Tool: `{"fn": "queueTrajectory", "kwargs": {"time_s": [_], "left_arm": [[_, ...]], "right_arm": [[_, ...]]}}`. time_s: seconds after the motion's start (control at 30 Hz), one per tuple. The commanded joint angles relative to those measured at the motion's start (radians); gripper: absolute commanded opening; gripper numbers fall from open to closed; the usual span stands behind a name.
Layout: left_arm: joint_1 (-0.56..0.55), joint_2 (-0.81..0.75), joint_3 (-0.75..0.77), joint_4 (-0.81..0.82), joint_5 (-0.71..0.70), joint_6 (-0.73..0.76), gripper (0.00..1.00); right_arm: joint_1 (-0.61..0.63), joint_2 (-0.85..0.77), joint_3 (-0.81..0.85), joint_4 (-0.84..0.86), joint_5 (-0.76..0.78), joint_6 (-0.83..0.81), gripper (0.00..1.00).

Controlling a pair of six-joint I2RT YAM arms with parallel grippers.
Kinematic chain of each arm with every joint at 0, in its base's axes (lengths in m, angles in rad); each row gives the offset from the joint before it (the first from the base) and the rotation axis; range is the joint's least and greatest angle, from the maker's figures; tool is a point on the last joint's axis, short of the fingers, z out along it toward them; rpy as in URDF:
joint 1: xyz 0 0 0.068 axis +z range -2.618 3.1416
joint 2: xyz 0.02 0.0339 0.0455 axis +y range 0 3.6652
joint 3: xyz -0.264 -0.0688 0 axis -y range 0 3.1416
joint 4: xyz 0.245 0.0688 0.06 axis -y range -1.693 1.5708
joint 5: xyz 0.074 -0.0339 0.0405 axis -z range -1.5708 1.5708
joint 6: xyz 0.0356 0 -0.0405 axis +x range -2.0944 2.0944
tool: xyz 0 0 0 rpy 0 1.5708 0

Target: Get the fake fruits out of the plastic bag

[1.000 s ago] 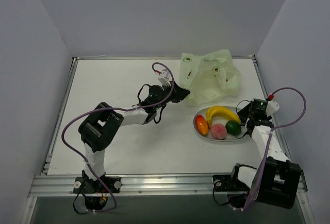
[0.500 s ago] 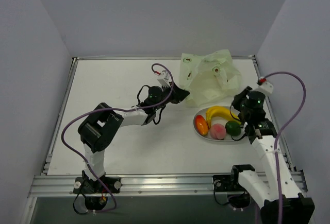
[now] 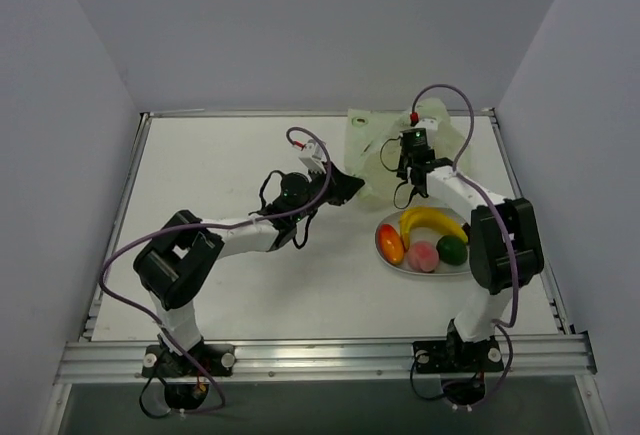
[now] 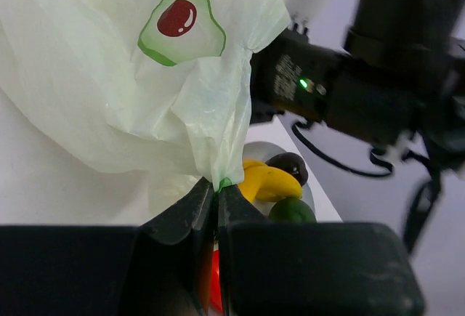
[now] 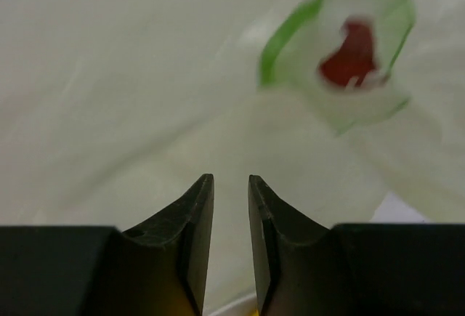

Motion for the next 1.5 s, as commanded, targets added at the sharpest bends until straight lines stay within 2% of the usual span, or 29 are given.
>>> {"fn": "queueTrajectory", "kwargs": {"time_s": [0.0,0.07,0.13,0.2,0.33,0.4,0.5,0.67,0.73,0.9,1.03,1.1,1.13,1.27,1.3,1.4,1.47], "left_arm": [[-0.038,-0.117,-0.003,0.034,-0.036,0.045,0.02],[-0.076,-0.184,-0.025,-0.005,-0.072,0.119,0.02],[-0.106,-0.258,-0.045,-0.039,-0.159,0.201,0.02],[-0.141,-0.298,-0.069,-0.067,-0.231,0.24,0.02],[-0.152,-0.361,-0.092,-0.105,-0.282,0.26,0.02],[-0.156,-0.369,-0.114,-0.107,-0.291,0.245,0.02],[-0.159,-0.364,-0.156,-0.08,-0.306,0.193,0.02],[-0.159,-0.416,-0.305,-0.076,-0.395,0.094,0.02],[-0.164,-0.487,-0.344,-0.113,-0.424,0.087,0.02],[-0.188,-0.645,-0.46,-0.262,-0.556,0.073,0.02],[-0.187,-0.709,-0.467,-0.401,-0.624,0.087,0.03],[-0.184,-0.696,-0.455,-0.438,-0.612,0.103,0.11],[-0.184,-0.695,-0.446,-0.454,-0.607,0.129,0.26],[-0.181,-0.751,-0.385,-0.617,-0.641,0.229,0.63],[-0.178,-0.783,-0.363,-0.66,-0.655,0.244,0.7],[-0.146,-0.817,-0.265,-0.783,-0.639,0.291,0.82],[-0.081,-0.83,-0.201,-0.82,-0.58,0.282,0.85]], "right_arm": [[-0.076,0.09,0.111,0.104,0.023,-0.014,0.23],[-0.093,0.18,0.167,0.107,-0.015,-0.006,0.27],[-0.084,0.255,0.255,0.121,-0.147,-0.002,0.3],[-0.029,0.291,0.342,0.127,-0.21,0.001,0.31],[0.085,0.308,0.399,0.13,-0.189,-0.002,0.32],[0.088,0.287,0.364,0.159,-0.188,0.076,0.33],[0.089,0.222,0.225,0.242,-0.132,0.142,0.43],[0.132,0.116,0.036,0.334,-0.068,0.208,0.48],[0.169,0.083,-0.006,0.357,-0.005,0.219,0.57],[0.2,0.151,-0.032,0.461,-0.014,0.254,0.75],[0.201,0.249,-0.003,0.611,-0.064,0.335,0.74],[0.21,0.266,0.01,0.638,-0.075,0.388,0.68],[0.22,0.267,0.005,0.653,-0.057,0.392,0.68],[0.226,0.257,-0.01,0.656,-0.02,0.391,0.67],[0.218,0.259,-0.006,0.658,-0.032,0.388,0.66],[0.198,0.305,0.071,0.615,-0.065,0.386,0.72],[0.181,0.354,0.12,0.619,-0.074,0.406,0.75]]}}
